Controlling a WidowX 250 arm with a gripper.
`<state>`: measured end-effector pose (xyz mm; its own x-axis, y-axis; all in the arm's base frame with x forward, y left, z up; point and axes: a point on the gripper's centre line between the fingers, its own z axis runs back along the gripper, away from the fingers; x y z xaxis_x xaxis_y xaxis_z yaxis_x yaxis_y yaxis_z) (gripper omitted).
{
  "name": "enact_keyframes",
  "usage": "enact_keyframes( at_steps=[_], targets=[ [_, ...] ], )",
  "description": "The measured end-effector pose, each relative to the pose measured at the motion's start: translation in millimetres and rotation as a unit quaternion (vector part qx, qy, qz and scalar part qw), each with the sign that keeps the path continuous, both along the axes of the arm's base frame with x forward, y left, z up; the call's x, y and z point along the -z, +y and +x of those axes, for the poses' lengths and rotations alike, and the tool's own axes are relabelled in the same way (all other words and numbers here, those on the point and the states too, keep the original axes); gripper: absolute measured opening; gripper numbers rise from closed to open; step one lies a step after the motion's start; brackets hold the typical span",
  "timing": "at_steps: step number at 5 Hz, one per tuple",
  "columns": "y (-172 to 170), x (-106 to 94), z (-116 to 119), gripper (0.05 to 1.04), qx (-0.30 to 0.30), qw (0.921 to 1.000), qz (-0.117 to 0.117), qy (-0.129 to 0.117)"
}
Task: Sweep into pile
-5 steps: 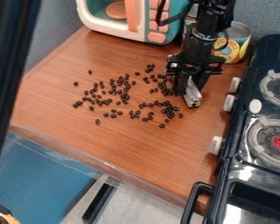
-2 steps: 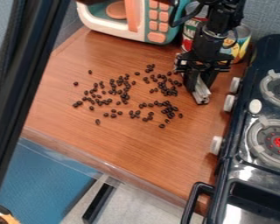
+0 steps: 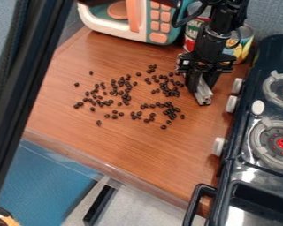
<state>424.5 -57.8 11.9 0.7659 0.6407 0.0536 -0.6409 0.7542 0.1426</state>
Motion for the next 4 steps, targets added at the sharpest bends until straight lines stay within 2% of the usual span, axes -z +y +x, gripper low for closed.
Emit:
enact_keyframes(
  at_steps=[2,4],
  targets=[
    [25.1,1.9,-9.4,0.378,0.015,0.9998,-0.013,0.004],
    [73.1,3.5,-27.3,0.379,0.002,0.9998,-0.018,0.003]
  ],
)
